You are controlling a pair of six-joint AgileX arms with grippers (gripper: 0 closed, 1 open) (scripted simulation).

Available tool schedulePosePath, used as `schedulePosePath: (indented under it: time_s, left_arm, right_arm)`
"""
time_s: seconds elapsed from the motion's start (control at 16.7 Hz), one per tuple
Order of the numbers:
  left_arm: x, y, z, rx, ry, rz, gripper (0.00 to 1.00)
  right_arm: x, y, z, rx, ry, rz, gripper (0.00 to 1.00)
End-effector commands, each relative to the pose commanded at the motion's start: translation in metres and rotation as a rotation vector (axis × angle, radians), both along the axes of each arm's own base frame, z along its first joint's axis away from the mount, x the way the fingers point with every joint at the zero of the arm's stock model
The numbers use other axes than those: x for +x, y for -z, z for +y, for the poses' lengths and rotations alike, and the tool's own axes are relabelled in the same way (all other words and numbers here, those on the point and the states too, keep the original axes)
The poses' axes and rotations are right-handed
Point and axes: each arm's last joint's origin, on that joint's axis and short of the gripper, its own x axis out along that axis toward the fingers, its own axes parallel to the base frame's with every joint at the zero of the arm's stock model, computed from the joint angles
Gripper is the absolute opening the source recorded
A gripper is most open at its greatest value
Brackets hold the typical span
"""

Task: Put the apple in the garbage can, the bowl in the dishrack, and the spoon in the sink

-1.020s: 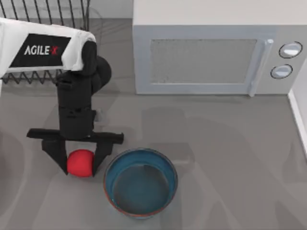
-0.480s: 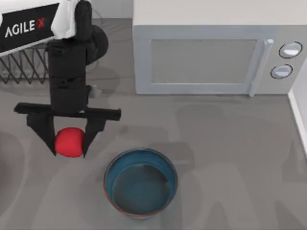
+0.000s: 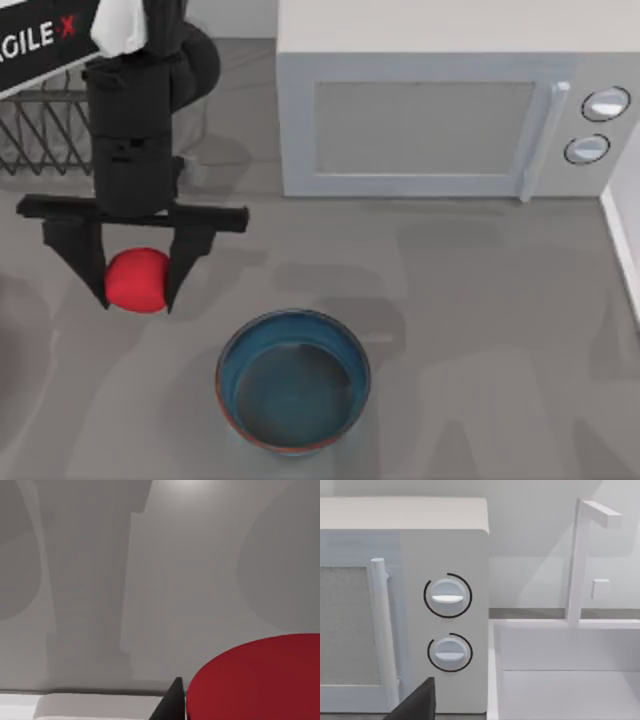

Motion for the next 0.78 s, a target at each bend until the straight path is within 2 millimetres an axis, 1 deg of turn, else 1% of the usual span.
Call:
schedulePosePath:
  time_s: [0.12,0.24,0.42,0.48,0.6,0.66,0.78]
  left_arm:
    - [0.002,-0.008,0.009,0.004,-0.050,-0.051,0.00]
    - [0.004,-0.019,0.032,0.024,-0.171,-0.112,0.00]
    - [0.005,-0.032,0.085,0.082,-0.455,-0.193,0.00]
    - [0.003,-0.038,0.099,0.104,-0.551,-0.219,0.00]
    - [-0.001,-0.039,0.127,0.162,-0.760,-0.242,0.00]
    - [-0.004,-0.040,0.143,0.194,-0.877,-0.249,0.00]
    - [-0.016,-0.050,0.182,0.244,-1.135,-0.284,0.00]
  right_arm:
    - [0.000,0.000,0.000,0.000,0.000,0.000,1.00]
    - [0.000,0.000,0.000,0.000,0.000,0.000,1.00]
    - [0.000,0.000,0.000,0.000,0.000,0.000,1.00]
    - [0.000,0.000,0.000,0.000,0.000,0.000,1.00]
    - [0.000,0.000,0.000,0.000,0.000,0.000,1.00]
    - [0.000,0.000,0.000,0.000,0.000,0.000,1.00]
    - [0.000,0.000,0.000,0.000,0.000,0.000,1.00]
